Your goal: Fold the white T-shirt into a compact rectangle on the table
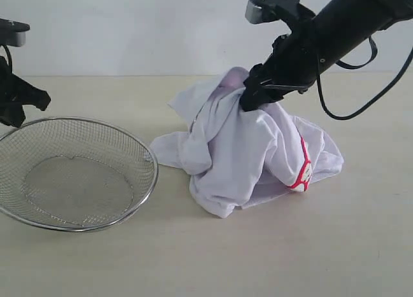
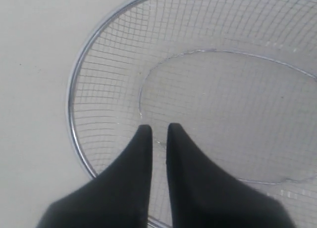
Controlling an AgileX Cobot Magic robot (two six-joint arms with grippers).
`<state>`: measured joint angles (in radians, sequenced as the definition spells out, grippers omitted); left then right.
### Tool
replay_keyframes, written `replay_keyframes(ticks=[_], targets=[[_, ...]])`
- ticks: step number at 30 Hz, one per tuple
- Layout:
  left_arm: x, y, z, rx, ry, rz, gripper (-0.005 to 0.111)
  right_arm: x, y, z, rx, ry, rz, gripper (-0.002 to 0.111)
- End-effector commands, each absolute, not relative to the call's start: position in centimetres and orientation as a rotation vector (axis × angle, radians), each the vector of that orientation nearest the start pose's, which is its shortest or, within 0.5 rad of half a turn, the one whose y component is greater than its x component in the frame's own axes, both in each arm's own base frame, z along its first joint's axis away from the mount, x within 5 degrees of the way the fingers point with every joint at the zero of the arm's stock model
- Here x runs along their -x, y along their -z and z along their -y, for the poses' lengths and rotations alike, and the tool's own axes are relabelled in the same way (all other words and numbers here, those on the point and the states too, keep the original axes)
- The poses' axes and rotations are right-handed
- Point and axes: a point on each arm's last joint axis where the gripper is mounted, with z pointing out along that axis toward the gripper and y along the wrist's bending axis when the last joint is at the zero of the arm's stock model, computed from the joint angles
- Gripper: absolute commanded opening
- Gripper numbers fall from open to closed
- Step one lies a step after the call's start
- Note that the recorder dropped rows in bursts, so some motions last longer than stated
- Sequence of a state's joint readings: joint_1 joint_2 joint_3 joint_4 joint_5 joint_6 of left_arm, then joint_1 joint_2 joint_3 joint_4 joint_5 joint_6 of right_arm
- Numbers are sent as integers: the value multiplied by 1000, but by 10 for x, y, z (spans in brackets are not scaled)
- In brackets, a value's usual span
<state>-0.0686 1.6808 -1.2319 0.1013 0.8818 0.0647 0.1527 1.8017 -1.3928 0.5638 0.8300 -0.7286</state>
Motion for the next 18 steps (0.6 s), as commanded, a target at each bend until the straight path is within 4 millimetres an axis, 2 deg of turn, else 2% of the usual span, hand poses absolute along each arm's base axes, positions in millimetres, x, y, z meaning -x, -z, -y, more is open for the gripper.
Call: replay_keyframes(ticks=[1, 6, 11, 14, 18], targets=[[-318, -253, 22, -142, 23, -2776, 8, -366, -270, -98, 768, -573, -2450, 54], [-292, -239, 30, -62, 191, -2745, 8, -362, -260, -100, 761, -611, -2465, 54], [-264, -215, 32, -33, 263, -2828, 8, -358, -244, -98, 731, -595, -2493, 54], [-250, -204, 31, -14, 265, -2846, 8, -355, -248, -99, 719, -637, -2497, 54], [-240, -203, 32, 26, 289, -2808, 8, -346, -260, -102, 724, -711, -2485, 54]])
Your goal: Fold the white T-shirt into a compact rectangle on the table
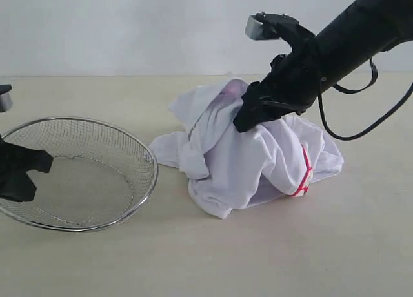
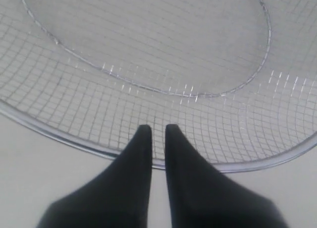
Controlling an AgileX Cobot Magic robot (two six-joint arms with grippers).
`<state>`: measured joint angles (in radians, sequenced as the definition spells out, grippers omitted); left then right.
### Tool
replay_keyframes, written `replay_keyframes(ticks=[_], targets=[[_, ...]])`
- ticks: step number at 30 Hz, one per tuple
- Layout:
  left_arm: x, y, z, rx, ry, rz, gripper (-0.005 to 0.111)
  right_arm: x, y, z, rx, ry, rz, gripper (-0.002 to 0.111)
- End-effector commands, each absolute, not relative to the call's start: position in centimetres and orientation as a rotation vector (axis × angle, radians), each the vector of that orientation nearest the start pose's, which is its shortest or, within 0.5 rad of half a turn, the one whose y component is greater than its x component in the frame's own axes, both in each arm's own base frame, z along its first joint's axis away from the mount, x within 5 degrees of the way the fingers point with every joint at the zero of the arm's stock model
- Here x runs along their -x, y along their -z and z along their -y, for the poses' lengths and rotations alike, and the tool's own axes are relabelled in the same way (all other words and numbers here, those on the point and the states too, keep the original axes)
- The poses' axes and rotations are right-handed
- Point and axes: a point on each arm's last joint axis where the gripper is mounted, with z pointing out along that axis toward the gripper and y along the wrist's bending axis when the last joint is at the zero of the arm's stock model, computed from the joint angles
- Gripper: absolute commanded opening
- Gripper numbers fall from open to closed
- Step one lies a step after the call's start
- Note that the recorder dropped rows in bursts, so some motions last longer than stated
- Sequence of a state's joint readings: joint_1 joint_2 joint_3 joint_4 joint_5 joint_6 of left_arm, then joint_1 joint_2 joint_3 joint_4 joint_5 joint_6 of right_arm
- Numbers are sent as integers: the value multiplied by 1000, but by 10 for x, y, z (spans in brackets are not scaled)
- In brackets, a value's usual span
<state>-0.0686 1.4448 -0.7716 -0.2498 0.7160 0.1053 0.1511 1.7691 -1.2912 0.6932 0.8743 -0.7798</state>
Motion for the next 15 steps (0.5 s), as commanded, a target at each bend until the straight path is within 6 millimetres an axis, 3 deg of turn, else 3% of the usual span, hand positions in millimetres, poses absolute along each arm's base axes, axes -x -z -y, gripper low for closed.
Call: replay_keyframes(ticks=[1, 11, 15], targets=[[-238, -204, 32, 36, 298, -2799, 8, -345, -264, -102, 725, -711, -2476, 54], [-231, -205, 34, 26, 330, -2850, 8, -340, -292, -101, 676, -644, -2360, 54], [-226, -218, 34, 16, 341, -2796, 8, -337, -303, -100, 667, -625, -2320, 54]])
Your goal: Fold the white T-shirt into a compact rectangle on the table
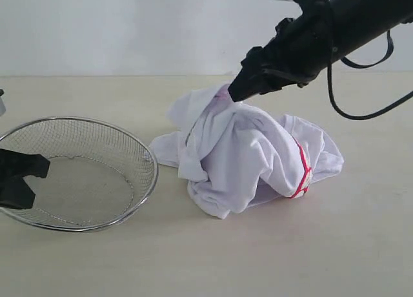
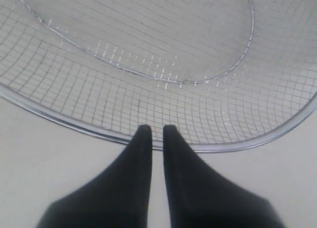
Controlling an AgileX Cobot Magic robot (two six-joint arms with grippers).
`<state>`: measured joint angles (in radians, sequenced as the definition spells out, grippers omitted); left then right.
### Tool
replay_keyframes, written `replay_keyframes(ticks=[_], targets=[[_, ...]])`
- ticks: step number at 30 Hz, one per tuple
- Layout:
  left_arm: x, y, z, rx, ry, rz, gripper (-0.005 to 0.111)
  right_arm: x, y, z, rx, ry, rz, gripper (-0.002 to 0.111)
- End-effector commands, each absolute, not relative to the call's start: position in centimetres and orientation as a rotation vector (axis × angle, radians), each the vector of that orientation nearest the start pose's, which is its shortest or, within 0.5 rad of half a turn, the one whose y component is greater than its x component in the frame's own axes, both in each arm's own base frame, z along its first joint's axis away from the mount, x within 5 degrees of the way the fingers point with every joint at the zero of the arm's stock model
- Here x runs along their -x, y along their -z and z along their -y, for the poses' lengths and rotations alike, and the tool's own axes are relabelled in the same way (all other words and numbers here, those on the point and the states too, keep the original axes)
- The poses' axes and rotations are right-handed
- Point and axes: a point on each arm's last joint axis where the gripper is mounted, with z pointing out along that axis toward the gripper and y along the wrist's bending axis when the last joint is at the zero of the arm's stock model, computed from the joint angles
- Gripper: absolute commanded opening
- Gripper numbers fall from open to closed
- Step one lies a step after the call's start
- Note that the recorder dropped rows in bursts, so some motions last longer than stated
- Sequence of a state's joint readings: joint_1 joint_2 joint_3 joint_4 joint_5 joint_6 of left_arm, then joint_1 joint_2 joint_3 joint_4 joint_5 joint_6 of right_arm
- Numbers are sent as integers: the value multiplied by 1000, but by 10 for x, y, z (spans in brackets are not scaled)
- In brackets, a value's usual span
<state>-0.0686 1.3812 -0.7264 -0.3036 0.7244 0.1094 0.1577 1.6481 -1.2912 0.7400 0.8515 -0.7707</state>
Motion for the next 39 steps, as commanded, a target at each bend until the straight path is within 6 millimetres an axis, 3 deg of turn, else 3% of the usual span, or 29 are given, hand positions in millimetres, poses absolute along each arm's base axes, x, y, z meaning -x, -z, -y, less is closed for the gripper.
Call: replay_keyframes(ticks=[1, 4, 7, 9, 14, 19, 26, 32, 39], targets=[[-224, -223, 34, 8, 342, -2773, 8, -337, -304, -100, 665, -622, -2316, 54], [-210, -248, 34, 11, 358, -2659, 8, -340, -310, -107, 679, -659, -2215, 54], [-199, -252, 36, 86, 426, -2584, 8, -341, -314, -134, 743, -648, -2096, 53], [-191, -240, 39, 198, 516, -2560, 8, -349, -298, -162, 819, -685, -2110, 46], [-181, -221, 43, 435, 670, -2523, 8, -378, -254, -196, 949, -773, -2174, 45], [-169, -211, 41, 539, 697, -2464, 16, -406, -233, -208, 987, -782, -2166, 45], [-163, -200, 35, 619, 651, -2415, 33, -418, -206, -216, 1023, -836, -2211, 45], [-165, -200, 33, 631, 627, -2378, 48, -416, -190, -226, 1040, -860, -2240, 45], [-161, -191, 29, 684, 593, -2360, 50, -405, -182, -250, 1099, -857, -2227, 45]])
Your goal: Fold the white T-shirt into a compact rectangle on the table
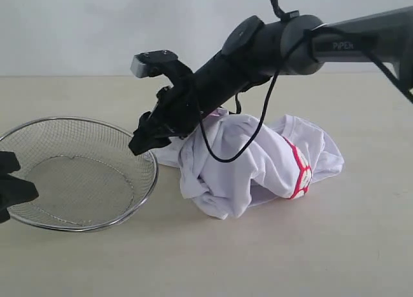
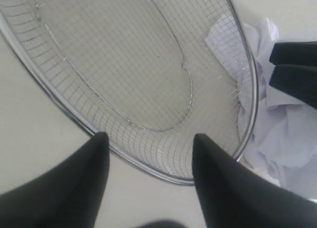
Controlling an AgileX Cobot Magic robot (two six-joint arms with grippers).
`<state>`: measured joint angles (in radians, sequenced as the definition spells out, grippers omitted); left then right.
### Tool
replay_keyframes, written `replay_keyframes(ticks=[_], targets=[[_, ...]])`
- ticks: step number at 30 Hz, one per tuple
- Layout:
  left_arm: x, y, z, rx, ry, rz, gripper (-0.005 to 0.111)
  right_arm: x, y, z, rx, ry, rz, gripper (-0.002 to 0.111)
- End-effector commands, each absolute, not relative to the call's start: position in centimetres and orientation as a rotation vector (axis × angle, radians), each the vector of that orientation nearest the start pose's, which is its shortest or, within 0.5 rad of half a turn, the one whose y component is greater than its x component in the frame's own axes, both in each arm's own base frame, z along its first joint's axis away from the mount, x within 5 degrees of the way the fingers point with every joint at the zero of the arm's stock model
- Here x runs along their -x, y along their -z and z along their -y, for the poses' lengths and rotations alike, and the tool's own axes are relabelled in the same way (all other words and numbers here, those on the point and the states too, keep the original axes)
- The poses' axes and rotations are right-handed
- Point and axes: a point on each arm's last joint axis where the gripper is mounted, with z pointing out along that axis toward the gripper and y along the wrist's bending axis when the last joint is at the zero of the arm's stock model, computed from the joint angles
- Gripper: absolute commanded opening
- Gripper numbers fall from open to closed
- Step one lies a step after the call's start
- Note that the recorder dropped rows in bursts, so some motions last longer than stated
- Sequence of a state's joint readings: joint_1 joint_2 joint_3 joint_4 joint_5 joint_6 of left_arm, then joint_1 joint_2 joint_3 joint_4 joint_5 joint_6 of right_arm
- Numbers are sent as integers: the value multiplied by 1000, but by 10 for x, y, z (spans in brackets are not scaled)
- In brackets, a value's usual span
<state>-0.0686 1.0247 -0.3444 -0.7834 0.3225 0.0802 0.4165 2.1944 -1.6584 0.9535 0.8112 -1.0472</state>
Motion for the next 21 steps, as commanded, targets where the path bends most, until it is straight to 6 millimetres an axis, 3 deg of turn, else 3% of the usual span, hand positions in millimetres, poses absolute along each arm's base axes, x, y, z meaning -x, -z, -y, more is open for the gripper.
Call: replay_keyframes(ticks=[1, 8, 15, 21], targets=[[-161, -190, 28, 687, 588, -2358, 50, -405, -182, -250, 1099, -857, -2227, 45], [-164, -189, 19, 653, 484, -2316, 50, -405, -181, -248, 1100, -862, -2254, 45], [-167, -181, -3, 758, 382, -2324, 50, -404, -180, -247, 1121, -846, -2266, 45], [-176, -172, -10, 818, 339, -2346, 50, -404, -179, -246, 1113, -834, -2276, 45]])
